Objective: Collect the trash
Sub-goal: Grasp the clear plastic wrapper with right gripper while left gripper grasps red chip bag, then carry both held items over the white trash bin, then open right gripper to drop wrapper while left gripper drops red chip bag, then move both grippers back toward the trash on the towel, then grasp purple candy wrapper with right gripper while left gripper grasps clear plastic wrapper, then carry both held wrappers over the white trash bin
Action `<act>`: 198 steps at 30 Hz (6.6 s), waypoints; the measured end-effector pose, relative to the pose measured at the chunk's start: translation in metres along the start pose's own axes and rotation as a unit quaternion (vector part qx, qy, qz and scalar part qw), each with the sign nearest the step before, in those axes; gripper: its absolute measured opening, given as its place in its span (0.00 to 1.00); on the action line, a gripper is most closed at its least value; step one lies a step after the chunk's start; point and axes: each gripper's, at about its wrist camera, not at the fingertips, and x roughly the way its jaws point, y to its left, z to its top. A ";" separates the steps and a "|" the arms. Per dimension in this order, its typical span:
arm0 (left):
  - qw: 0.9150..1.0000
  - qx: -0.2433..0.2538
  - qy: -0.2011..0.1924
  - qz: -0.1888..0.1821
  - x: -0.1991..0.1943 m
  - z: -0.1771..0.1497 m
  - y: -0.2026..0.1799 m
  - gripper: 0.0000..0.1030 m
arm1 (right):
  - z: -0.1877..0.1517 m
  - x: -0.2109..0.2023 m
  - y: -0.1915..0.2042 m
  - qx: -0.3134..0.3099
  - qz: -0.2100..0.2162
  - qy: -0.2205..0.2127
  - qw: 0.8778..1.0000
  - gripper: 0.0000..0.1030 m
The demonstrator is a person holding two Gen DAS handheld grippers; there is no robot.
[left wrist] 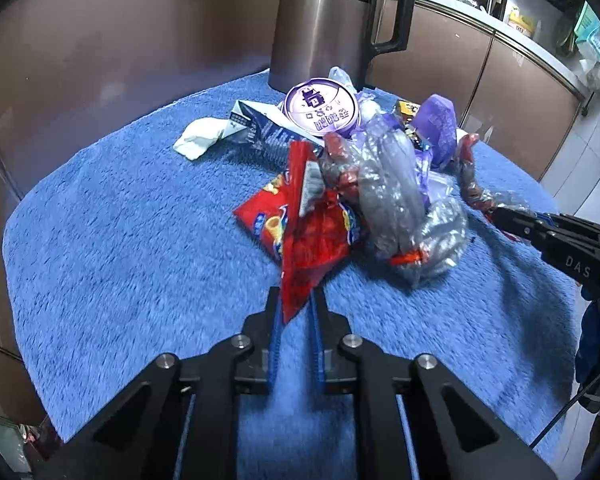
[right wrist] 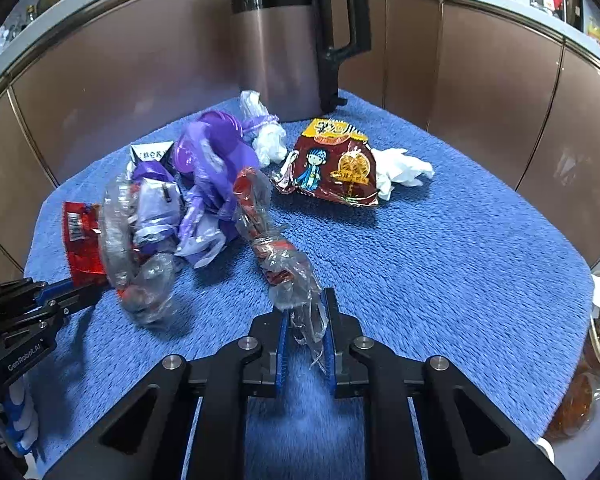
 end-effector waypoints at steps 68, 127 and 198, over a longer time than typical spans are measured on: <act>0.913 0.294 0.056 -0.279 -0.071 -0.041 -0.389 0.05 | -0.253 -0.188 -0.228 0.338 -0.146 -0.039 0.929 0.14; 0.961 0.087 -0.142 -0.222 -0.191 -0.009 -0.096 0.62 | -0.135 -0.322 -0.061 0.160 -0.134 -0.208 0.956 0.68; 0.985 -0.048 -0.137 -0.093 -0.161 -0.029 0.027 0.09 | -0.054 -0.174 0.020 0.044 0.051 -0.144 0.987 0.24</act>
